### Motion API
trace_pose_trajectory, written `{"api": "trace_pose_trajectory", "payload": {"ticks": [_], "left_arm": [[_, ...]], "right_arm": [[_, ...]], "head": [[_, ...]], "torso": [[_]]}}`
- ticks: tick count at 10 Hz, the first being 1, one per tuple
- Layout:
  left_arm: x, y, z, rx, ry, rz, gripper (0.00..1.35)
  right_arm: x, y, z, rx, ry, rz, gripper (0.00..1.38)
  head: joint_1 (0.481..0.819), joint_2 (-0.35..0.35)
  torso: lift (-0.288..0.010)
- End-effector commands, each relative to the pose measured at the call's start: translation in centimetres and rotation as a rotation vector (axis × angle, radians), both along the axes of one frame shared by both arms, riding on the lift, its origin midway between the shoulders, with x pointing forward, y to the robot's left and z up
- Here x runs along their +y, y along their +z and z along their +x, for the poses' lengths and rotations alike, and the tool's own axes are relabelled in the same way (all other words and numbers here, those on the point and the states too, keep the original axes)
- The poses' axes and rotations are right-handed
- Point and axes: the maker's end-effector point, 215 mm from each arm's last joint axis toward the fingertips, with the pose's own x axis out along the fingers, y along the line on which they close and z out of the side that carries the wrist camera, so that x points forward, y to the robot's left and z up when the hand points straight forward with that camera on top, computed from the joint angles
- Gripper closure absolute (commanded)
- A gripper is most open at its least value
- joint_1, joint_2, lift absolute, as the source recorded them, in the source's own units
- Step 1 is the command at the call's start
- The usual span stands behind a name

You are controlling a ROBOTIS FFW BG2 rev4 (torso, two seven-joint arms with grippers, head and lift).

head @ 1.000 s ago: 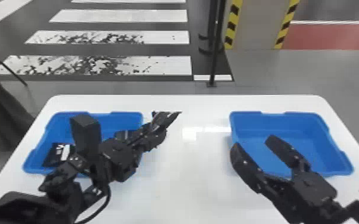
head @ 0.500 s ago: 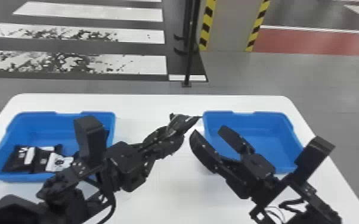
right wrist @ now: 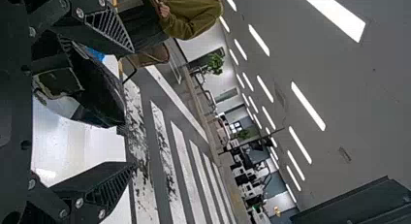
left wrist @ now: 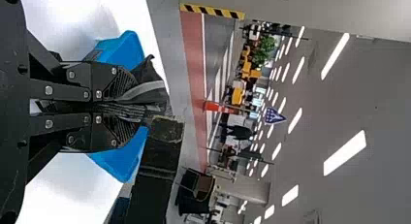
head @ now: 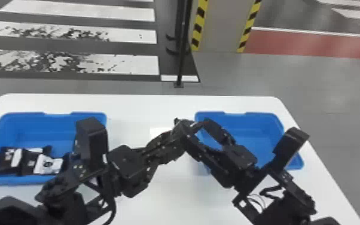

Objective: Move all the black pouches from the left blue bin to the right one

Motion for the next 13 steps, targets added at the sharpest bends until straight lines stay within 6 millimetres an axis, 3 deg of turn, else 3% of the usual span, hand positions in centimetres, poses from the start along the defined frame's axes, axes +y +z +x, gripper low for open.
{"api": "trace_pose_trajectory", "payload": {"ticks": [1,2,4,6,7,8,9,11,12,13], "left_arm": [[-0.3,0.2,0.0,-0.003,-0.005,-0.001,1.21],[-0.5,0.2,-0.2,-0.001,-0.01,-0.003,1.21],[-0.6,0.2,-0.2,-0.002,-0.012,-0.007,1.21],[-0.5,0.3,-0.2,0.0,-0.01,-0.013,1.18],[0.0,0.0,0.1,0.011,0.012,-0.028,0.87],[1.3,-0.6,0.4,0.027,0.046,-0.03,0.39],[2.5,-1.4,0.6,0.047,0.075,-0.026,0.16],[5.8,-1.9,1.1,0.041,0.152,-0.027,0.16],[8.0,-1.2,1.3,0.022,0.201,-0.033,0.16],[10.8,-0.3,1.2,-0.001,0.262,-0.025,0.16]], "right_arm": [[0.9,-0.8,0.0,0.033,0.027,0.011,0.57],[1.7,-1.5,-0.2,0.063,0.05,0.026,0.92],[1.8,-1.5,-0.2,0.063,0.05,0.028,1.29],[1.4,-0.7,0.1,0.031,0.036,0.027,1.28],[1.2,-1.0,0.3,0.036,0.032,0.025,1.28],[0.2,-0.8,1.1,0.027,0.016,0.015,1.28],[-1.7,-1.0,2.3,0.019,-0.019,-0.01,1.28],[-7.1,-2.9,5.8,0.028,-0.11,-0.09,1.28],[-10.2,-4.5,7.8,0.049,-0.162,-0.129,1.28],[-14.7,-6.2,9.7,0.069,-0.244,-0.192,1.27]], "head": [[0.695,-0.149],[0.695,-0.147],[0.695,-0.133],[0.695,-0.135],[0.695,-0.137],[0.695,-0.136],[0.695,-0.131],[0.695,-0.136],[0.695,-0.141],[0.695,-0.149]], "torso": [[-0.14],[-0.14],[-0.14],[-0.14],[-0.14],[-0.14],[-0.14],[-0.14],[-0.14],[-0.14]]}}
